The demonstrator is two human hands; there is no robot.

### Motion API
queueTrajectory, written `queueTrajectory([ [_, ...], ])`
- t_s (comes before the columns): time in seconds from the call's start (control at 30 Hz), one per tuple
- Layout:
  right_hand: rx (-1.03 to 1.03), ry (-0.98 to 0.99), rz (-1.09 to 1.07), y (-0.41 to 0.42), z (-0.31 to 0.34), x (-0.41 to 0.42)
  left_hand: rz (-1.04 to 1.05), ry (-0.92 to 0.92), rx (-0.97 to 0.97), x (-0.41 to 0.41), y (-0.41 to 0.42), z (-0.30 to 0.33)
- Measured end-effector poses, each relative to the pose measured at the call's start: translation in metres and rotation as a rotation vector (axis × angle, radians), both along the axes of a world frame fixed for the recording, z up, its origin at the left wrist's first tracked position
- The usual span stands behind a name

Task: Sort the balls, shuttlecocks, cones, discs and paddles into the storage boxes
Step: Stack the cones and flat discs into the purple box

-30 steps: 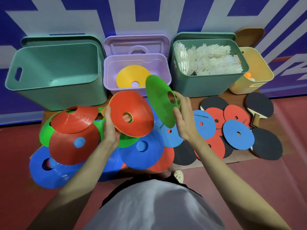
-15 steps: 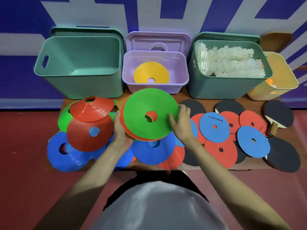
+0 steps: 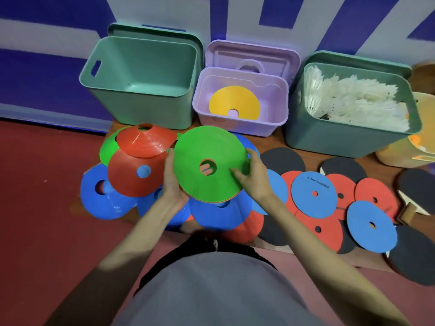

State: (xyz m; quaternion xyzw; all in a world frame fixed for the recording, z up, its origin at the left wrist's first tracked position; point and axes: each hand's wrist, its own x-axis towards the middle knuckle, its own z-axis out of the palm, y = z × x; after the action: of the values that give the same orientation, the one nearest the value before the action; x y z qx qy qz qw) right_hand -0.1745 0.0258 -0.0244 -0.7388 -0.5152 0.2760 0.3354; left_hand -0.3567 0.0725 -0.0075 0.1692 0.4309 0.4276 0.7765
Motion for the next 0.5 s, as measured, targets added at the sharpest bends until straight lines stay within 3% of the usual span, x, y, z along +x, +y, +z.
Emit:
queueTrajectory([
  [0.23, -0.035, 0.055, 0.045, 0.007, -0.014, 0.000, 0.254, 0.177, 0.028, -0.017, 0.000, -0.011],
  [0.37, -0.101, 0.088, 0.058, 0.011, -0.021, -0.009, 0.399, 0.183, 0.039, -0.049, 0.001, -0.014],
  [0.5, -0.140, -0.006, 0.171, 0.028, -0.018, -0.030, 0.539, 0.182, 0.031, -0.091, 0.015, -0.010],
])
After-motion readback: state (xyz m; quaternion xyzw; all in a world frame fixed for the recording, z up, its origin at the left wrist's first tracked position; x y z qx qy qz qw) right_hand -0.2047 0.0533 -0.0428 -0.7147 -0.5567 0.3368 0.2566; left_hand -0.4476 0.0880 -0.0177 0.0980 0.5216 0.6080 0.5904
